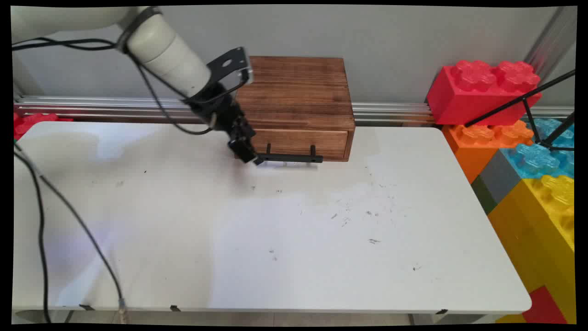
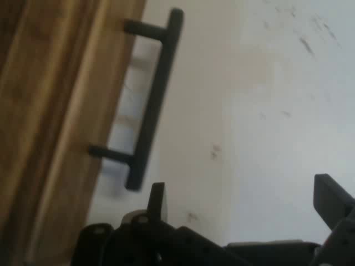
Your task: Open the drawer
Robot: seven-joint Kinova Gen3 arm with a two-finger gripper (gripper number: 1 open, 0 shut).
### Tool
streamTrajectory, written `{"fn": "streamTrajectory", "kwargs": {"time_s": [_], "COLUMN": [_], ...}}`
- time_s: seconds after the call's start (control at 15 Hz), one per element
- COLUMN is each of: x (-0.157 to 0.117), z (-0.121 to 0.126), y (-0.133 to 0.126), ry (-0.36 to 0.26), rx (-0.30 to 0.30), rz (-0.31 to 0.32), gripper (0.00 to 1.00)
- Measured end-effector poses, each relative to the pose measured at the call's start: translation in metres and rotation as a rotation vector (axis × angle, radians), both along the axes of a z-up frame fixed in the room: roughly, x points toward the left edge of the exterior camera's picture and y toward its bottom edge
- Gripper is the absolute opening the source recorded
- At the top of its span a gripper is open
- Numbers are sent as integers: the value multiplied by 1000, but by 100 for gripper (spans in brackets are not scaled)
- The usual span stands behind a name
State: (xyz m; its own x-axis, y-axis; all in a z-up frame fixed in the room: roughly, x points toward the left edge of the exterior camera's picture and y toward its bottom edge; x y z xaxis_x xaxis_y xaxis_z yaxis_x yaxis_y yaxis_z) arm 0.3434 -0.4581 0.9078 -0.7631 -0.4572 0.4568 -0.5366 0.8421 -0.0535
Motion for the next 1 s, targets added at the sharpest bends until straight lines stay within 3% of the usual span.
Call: {"fn": "streamTrajectory", "kwargs": {"time_s": [0.4,1.0], "x": [-28,-52], "z": [-10,-49], "y": [-40,-65], "ry": [-53,-101], "rx": [-49,-66], "rz": [-110,-226], "gripper": [100,100]}}
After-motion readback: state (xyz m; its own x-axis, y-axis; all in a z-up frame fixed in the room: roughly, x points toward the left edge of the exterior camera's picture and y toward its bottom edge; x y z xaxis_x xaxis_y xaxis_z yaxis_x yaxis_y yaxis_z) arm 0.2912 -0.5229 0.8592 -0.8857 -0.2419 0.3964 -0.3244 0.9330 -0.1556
